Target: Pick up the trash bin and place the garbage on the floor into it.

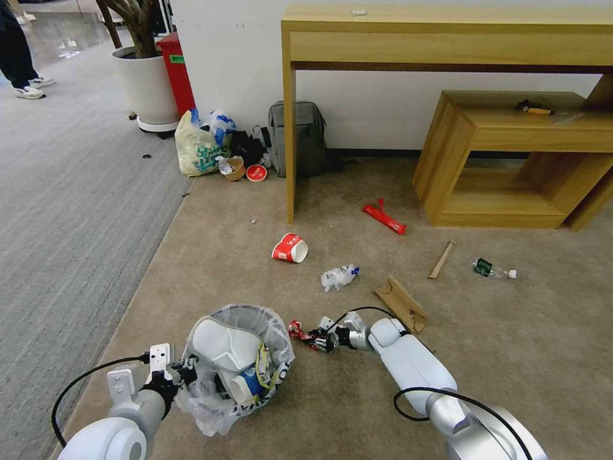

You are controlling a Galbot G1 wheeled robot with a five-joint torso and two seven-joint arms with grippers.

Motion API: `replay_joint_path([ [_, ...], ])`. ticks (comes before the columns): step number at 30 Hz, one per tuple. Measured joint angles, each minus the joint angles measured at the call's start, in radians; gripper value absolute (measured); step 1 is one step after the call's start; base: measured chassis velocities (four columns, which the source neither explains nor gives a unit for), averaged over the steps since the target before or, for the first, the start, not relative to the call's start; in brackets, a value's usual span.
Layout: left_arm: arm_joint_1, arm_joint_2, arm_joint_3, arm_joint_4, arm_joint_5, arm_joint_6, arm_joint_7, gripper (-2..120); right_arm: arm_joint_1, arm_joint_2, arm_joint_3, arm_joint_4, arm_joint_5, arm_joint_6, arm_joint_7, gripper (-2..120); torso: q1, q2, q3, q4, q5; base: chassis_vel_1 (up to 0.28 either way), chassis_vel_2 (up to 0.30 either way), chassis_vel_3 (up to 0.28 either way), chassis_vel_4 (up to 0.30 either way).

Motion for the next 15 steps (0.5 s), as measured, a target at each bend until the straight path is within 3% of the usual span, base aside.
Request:
replay_joint_path([
  [5,-0.002,0.001,0.000,0.001,0.000,0.000,0.001,0,-0.016,-0.026,0.003,0.063,0.048,0.002,0.011,18,0.000,0.000,0.000,0.0000,0.0000,0.000,0.000,0.000,0.000],
  [15,-0.017,0.003,0.020,0.021,0.009,-0.001,0.004,0,-0.109,-0.134,0.038,0.441,0.242,-0.074,0.078,18,0.000,0.000,0.000,-0.0001,0.0000,0.000,0.000,0.000,0.000],
])
